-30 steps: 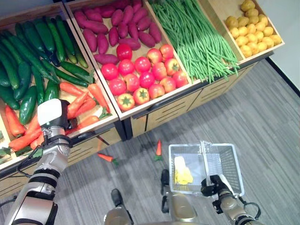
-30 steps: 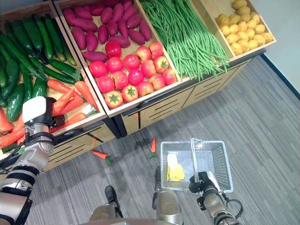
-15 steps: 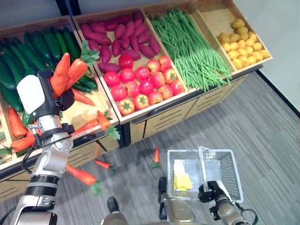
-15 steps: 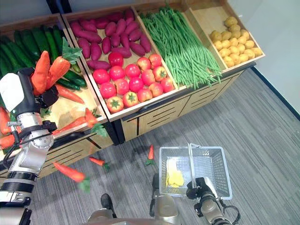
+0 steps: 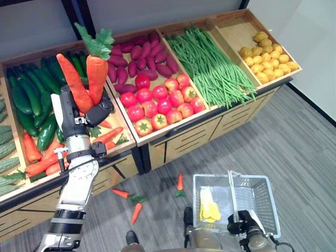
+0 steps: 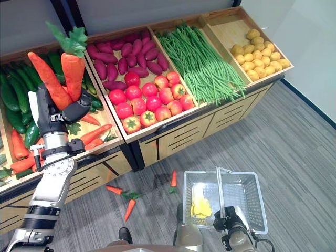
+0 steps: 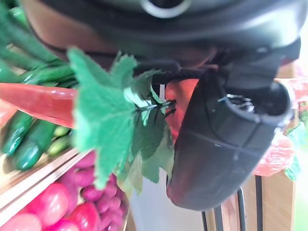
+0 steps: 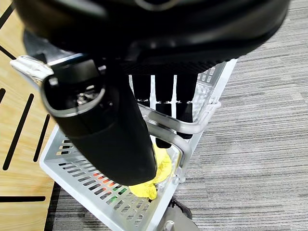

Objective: Get the vegetables into the basket

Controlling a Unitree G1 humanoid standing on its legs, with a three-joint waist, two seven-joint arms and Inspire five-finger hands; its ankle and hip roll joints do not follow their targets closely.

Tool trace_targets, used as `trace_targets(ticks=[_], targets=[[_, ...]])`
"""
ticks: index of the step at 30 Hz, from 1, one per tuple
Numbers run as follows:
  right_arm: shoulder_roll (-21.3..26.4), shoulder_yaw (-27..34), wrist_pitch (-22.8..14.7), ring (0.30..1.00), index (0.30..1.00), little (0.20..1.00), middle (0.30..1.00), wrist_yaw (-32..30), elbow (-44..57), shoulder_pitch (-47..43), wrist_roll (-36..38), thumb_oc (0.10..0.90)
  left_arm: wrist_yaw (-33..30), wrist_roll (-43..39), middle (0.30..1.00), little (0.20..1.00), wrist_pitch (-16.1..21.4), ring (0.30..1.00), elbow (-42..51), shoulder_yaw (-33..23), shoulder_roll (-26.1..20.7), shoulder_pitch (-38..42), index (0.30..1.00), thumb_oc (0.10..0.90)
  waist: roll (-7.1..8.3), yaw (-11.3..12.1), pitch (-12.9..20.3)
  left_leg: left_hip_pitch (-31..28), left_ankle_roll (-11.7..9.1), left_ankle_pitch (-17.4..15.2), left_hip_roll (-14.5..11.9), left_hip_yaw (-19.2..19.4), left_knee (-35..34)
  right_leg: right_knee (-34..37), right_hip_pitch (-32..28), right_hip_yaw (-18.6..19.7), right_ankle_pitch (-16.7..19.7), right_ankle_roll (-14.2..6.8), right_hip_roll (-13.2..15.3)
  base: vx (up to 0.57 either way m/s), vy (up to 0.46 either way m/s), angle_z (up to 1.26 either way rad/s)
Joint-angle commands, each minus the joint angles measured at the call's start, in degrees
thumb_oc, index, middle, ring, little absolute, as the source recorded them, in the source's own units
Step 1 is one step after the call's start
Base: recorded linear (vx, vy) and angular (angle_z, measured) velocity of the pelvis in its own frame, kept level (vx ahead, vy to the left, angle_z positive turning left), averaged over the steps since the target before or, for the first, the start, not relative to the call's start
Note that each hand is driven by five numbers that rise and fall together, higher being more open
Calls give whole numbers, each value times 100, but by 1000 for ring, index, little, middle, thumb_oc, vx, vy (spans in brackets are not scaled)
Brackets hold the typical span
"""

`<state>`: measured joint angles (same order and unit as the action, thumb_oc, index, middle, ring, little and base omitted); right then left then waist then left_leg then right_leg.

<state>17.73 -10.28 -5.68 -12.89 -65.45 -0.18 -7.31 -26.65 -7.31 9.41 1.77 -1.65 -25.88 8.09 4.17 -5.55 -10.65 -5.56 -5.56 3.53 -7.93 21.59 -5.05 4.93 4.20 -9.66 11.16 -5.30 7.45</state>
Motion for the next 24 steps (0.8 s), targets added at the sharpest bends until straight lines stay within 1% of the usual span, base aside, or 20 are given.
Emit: trace_targets(ticks=[1,5,7,8,9,10,11,13,14,15,16,17,18,19,20,21,22,23,24], targets=[[367,-13,-1,300,300,300,300,-16,-102,164,-65,400,553,-268,300,300,713,300,842,-216,-304,62,300,400,52,28,-25,-222,-7,-508,68,-289,5,-194,-236,-13,-476,-449,260,0,0,0],[349,6,-15,300,300,300,300,17,-101,210,-37,400,718,-233,300,300,677,300,964,-193,-379,-65,300,400,52,36,-31,-303,-3,-512,70,-256,40,-205,-283,16,-509,-430,238,0,0,0],[352,29,-36,300,300,300,300,27,-111,215,5,400,767,-165,300,300,674,300,1018,-177,-442,-72,300,400,79,39,-64,-250,-9,-581,55,-231,264,-240,-296,45,-525,-417,245,-14,-21,-7],[384,61,-53,300,300,300,300,28,-31,213,41,400,838,-48,300,300,649,300,1109,-140,-546,-42,300,400,112,19,-145,-99,-22,-771,37,-242,686,-328,-298,87,-560,-413,271,-73,-15,-10],[390,44,-71,300,300,300,300,24,-7,206,74,400,852,-91,300,300,676,300,1109,-68,-561,25,300,400,153,14,-185,71,-23,-798,34,-262,896,-386,-238,131,-546,-396,302,-69,-6,-10],[387,51,-71,300,300,300,300,25,-7,204,76,400,851,-94,300,300,684,300,1094,-59,-566,42,300,400,154,17,-177,121,-21,-829,25,-268,962,-404,-210,132,-551,-395,304,-106,53,-11],[402,70,-61,300,300,300,300,19,-27,207,112,400,928,-135,300,300,705,300,1100,55,-596,141,300,400,159,-18,-232,214,12,-902,38,-251,1093,-530,-115,211,-557,-408,337,-86,94,-10],[387,100,-57,300,300,300,300,32,0,248,103,400,984,-123,300,300,709,300,1141,143,-635,180,300,400,157,-99,-284,228,82,-939,110,-176,1093,-644,26,322,-481,-468,375,-88,111,-12],[385,102,-56,300,300,300,300,32,1,248,103,400,984,-123,300,300,713,300,1133,146,-636,187,300,400,162,-83,-277,231,88,-937,118,-159,1086,-657,48,343,-482,-473,380,-107,169,-17],[373,140,-40,300,300,300,300,39,16,296,95,400,1031,-121,300,300,725,300,1182,213,-659,243,300,400,166,-182,-345,173,161,-972,238,-36,951,-677,209,475,-192,-638,463,-85,125,-22],[370,139,-39,300,300,300,300,40,18,292,96,400,1031,-121,300,300,727,300,1179,211,-664,247,300,400,185,-172,-333,192,166,-933,257,-19,932,-666,240,495,-161,-634,475,-134,191,-27],[355,179,-37,300,300,300,300,27,39,300,114,400,1042,-137,300,300,755,300,1195,260,-659,265,300,400,209,-252,-375,176,192,-960,314,85,888,-696,366,555,97,-774,548,-195,90,-38],[297,129,-20,300,300,300,300,42,121,266,100,400,1003,-131,300,300,791,300,1145,288,-709,350,300,400,213,-260,-421,290,237,-904,267,239,892,-871,594,634,97,-824,544,-232,105,-53],[276,103,-26,300,300,300,300,55,108,264,117,400,992,-116,300,300,799,300,1121,306,-725,381,300,400,192,-242,-431,334,258,-888,218,292,909,-981,627,573,-27,-783,520,-237,56,-64],[263,92,-26,300,300,300,300,41,79,239,136,400,987,-160,300,300,804,300,1115,351,-724,414,300,400,167,-199,-440,380,295,-859,154,380,924,-1247,665,412,-168,-741,522,-106,31,-69],[262,95,-27,300,300,300,300,41,77,237,136,400,986,-161,300,300,806,300,1110,355,-725,420,300,400,168,-193,-440,383,294,-864,153,383,929,-1274,681,418,-185,-739,522,-98,32,-72],[251,85,-26,300,300,300,300,29,49,229,145,400,985,-189,300,300,805,300,1100,360,-729,434,300,400,140,-157,-446,413,306,-828,108,452,922,-1412,650,265,-354,-668,528,-66,63,-67],[244,93,-4,300,300,300,300,4,15,250,137,400,970,-230,300,300,783,300,1178,307,-754,416,300,400,44,-21,-410,373,292,-878,6,564,875,-1830,503,-233,-783,-596,635,-97,60,-48],[255,89,2,300,300,300,300,-8,4,255,120,400,947,-246,300,300,794,300,1256,271,-762,408,300,400,42,33,-389,359,290,-825,-38,695,867,-1989,400,-462,-897,-569,671,-64,19,-46]])
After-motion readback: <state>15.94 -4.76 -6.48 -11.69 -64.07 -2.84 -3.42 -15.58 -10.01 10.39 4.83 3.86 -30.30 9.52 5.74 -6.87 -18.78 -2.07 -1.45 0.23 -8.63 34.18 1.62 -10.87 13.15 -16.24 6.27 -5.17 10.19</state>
